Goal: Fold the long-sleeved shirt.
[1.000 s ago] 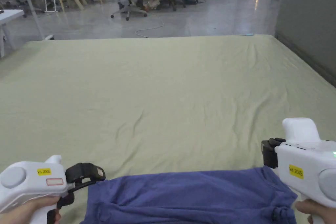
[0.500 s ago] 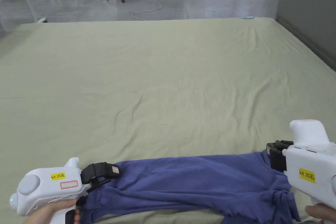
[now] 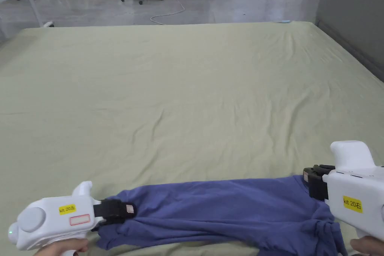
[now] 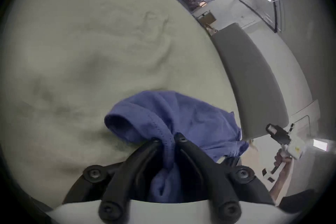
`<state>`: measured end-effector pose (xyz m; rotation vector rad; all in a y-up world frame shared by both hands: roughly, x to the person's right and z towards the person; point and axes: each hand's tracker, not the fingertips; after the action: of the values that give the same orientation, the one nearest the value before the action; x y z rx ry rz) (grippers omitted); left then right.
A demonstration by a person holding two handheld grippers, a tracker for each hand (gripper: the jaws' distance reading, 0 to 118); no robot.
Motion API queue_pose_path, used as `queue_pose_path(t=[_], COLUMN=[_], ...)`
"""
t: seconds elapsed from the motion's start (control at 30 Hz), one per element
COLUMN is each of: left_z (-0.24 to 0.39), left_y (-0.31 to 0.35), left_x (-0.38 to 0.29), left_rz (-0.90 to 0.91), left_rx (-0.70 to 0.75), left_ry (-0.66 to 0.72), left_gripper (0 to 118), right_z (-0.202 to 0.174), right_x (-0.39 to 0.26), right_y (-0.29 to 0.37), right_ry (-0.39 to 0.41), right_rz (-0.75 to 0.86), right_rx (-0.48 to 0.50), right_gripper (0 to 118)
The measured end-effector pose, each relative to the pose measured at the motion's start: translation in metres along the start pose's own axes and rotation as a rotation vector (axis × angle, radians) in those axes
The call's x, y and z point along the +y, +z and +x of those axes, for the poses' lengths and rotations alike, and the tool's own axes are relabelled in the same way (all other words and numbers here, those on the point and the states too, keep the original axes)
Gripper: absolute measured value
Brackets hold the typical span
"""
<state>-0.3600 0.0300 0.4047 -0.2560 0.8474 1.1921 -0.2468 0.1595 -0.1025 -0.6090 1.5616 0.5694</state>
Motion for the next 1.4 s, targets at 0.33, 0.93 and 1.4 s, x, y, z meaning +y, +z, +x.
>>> queue_pose_path(t=[0.33,0.93,1.4], left_z=[-0.015,0.175,0.214], left_y=[0.084,0.053,-0.211], left_x=[0.046,0.048,-0.027], left_rz=[0.199,0.067,-0.314], left_rx=[0.075,-0.247,-0.116], left_ry=[0.048,-0.196,-0.129], left_gripper=[6,6,75], right_z=[0.004,0.001,0.034], right_x=[0.002,-0.002,-0.029], right_y=[0.011,0.014,0.041], right_ry=[-0.014,-0.034,-0.115], right_rz=[0.003,0.008,0.028], right_rx=[-0.020,-0.001,-0.017], right_gripper=[0,0,0])
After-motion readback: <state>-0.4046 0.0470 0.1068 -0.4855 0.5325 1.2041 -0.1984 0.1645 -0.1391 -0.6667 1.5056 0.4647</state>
